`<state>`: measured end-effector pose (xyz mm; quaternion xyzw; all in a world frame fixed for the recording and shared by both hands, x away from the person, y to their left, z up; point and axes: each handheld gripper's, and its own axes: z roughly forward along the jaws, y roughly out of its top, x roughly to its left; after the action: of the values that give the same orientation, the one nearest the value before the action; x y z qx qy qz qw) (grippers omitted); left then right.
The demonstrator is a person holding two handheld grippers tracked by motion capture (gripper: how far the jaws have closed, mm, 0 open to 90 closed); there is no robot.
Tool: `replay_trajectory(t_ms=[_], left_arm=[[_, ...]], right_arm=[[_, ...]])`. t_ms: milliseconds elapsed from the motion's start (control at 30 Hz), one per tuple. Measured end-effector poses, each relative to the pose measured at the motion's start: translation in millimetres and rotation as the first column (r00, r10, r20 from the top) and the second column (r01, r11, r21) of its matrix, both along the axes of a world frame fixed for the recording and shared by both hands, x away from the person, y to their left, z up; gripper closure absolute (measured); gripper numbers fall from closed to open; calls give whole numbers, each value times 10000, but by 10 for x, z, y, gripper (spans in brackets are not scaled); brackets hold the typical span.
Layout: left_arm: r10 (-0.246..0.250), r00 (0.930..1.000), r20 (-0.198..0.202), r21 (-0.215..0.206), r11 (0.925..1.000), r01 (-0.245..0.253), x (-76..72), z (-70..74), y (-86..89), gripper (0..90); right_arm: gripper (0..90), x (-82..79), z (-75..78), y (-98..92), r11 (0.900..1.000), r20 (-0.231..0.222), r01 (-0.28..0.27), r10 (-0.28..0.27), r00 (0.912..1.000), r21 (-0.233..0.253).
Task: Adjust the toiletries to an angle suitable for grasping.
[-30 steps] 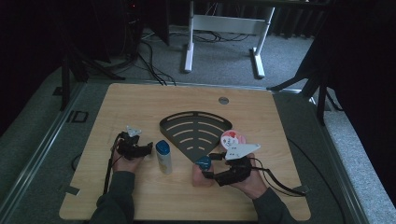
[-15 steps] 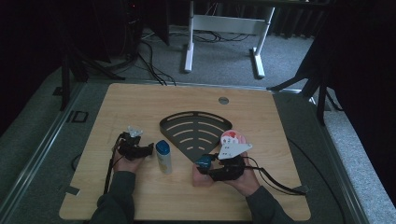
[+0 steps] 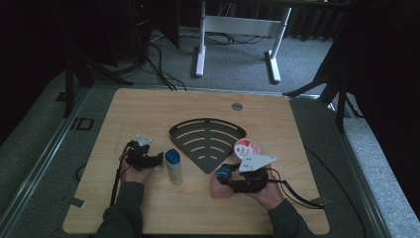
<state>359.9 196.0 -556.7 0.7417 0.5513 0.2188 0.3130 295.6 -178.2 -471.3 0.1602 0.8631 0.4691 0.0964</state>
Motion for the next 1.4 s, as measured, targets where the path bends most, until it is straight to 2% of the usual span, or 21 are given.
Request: replay_trajectory(t_ms=[333, 700, 1133, 1267, 1400], left_arm=[[-4, 10000, -1, 10, 10000, 4, 2, -4, -7, 243], [-26, 10000, -22, 31, 10000, 26, 4, -9, -10, 242], [-22, 10000, -52, 33, 10000, 22, 7, -13, -11, 243], [-43, 10000, -53, 30, 10000, 43, 7, -14, -15, 242], [-33, 10000, -60, 38, 10000, 33, 9, -16, -14, 243]], right_arm=[[527, 17, 3, -519, 9940, 36, 1094, -1094, 9940, 51], [526, 78, -2, -1022, 9734, 31, 2280, -2281, 9736, 212], [526, 190, -3, -1301, 9567, 102, 2900, -2903, 9569, 243], [526, 273, -7, -1340, 9553, 273, 2949, -2953, 9550, 194], [526, 390, -7, -1381, 9494, 356, 3135, -3140, 9487, 201]])
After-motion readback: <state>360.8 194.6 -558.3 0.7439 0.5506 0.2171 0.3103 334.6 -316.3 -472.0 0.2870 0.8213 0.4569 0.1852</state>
